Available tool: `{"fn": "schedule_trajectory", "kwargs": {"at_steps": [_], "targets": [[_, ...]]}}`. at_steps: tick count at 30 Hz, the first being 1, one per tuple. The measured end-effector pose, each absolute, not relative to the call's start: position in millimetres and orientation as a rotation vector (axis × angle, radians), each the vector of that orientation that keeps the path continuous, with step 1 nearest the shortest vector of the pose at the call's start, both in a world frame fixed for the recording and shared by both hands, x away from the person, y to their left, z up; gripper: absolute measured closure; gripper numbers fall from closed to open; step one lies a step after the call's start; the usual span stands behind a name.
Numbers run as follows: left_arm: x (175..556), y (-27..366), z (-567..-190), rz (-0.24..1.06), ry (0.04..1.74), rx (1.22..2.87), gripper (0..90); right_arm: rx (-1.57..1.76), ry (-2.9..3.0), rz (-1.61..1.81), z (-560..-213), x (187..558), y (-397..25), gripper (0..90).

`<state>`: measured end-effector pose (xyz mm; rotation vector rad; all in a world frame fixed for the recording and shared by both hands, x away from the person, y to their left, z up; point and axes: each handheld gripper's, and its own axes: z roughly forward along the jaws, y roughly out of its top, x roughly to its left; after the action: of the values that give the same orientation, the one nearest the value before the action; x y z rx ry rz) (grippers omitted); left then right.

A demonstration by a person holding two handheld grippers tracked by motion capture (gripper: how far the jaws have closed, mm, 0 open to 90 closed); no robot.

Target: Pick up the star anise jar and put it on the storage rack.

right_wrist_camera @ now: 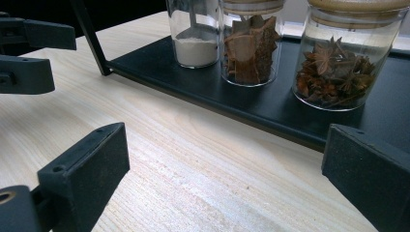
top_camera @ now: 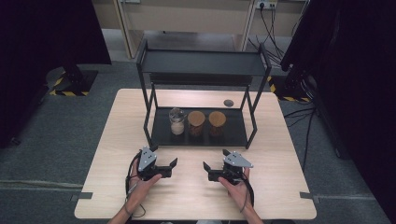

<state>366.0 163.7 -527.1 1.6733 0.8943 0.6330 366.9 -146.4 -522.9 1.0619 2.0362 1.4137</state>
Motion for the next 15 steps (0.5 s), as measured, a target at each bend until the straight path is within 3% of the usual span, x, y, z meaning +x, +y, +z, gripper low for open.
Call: {"fn": "schedule_trajectory", "kwargs": {"at_steps": [15], "targets": [[365.9, 163.7, -527.1, 0.634, 0.894, 1.672, 2.6, 1.065, 2.033, 1.413, -522.9, 366.9, -146.4, 3.2]]}}
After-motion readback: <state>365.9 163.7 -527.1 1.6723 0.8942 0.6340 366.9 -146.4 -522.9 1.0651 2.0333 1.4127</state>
